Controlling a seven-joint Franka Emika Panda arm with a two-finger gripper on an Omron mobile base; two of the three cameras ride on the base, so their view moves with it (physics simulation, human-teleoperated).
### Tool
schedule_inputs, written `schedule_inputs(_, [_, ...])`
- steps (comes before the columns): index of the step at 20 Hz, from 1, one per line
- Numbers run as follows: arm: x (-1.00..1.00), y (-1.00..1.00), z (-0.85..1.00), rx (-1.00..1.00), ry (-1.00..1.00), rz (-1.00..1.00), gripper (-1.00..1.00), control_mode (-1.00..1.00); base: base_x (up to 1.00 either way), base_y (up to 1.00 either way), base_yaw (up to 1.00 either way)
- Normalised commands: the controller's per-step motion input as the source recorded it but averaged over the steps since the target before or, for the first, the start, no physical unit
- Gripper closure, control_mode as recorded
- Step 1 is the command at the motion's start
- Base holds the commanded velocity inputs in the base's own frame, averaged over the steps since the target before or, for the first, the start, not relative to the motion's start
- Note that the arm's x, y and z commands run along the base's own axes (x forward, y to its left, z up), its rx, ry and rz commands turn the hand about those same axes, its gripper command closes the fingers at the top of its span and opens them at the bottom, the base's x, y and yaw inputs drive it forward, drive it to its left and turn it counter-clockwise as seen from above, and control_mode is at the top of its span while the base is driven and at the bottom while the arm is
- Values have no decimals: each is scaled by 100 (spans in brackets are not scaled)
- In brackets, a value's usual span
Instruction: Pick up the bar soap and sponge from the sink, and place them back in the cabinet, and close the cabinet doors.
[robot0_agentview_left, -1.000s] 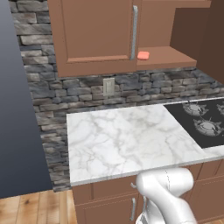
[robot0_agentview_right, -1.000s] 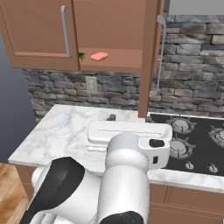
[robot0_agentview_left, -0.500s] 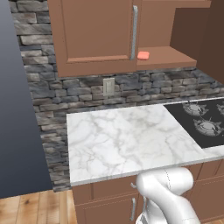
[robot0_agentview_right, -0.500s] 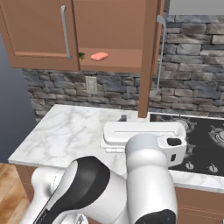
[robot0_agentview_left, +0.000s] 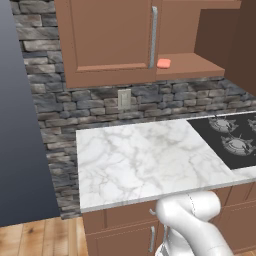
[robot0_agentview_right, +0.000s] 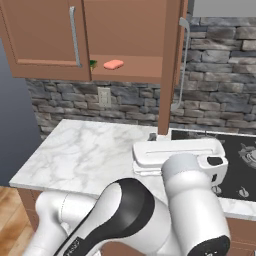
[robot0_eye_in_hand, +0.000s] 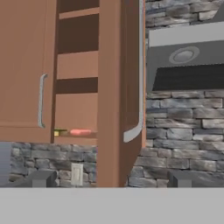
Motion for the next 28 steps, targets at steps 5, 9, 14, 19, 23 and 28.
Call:
schedule_inputs(5, [19,-16,-9,0,-1,6,-100,-100,0,0,0])
schedule_inputs(9, [23,-7,-10,0,-2,5,-100,-100,0,0,0])
schedule_inputs(14, [28,-1,-6,0,-1,2,-100,-100,0,0,0])
schedule_inputs(19, [32,0,-3,0,-1,1,-100,-100,0,0,0])
schedule_inputs(23, [34,-1,-5,0,-1,1,-100,-100,0,0,0])
schedule_inputs(28, [34,0,-5,0,0,1,-100,-100,0,0,0])
